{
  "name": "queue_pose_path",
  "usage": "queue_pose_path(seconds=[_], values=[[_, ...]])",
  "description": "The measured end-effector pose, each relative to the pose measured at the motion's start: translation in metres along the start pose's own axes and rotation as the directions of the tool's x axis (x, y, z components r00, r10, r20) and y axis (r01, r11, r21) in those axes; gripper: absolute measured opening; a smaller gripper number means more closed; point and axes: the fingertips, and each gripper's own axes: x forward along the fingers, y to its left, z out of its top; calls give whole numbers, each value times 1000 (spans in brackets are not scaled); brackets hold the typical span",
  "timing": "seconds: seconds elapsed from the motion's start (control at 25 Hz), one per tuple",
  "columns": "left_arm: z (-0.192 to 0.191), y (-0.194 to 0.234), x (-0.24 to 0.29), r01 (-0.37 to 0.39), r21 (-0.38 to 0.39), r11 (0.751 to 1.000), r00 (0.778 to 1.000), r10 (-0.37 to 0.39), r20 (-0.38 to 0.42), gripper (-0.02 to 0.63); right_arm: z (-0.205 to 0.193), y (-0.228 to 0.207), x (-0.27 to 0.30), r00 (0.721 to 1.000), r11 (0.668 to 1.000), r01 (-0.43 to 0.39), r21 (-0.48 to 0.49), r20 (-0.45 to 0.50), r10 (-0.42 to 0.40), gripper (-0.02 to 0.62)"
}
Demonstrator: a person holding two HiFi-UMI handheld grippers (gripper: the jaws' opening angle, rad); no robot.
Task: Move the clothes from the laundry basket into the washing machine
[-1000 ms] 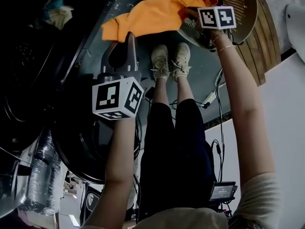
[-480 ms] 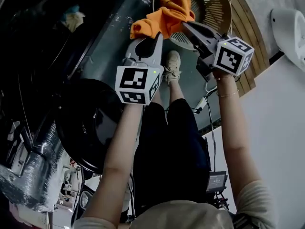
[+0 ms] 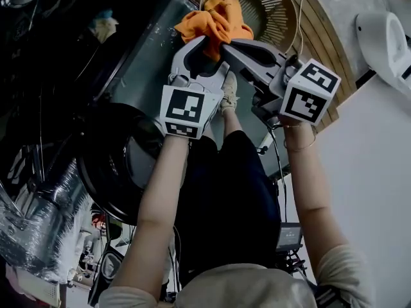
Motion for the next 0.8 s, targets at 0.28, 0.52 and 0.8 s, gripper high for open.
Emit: queue_pose_path(seconds=[0.28,0.52,0.8], values=[[7,-5,-3,6,85,996,1000,-7,19,34,-6,9,-4,999,999,-33,-3,22,33,15],[1,13,-19,-41,-6,999,999,41,3,31,-27,-27,-17,996,995,83,-49,-25,-84,80],[-16,40,-42,-116,-72,991,993,115,-15,31,-76,-129,-16,916,925,375,-55,-129,-379,163]])
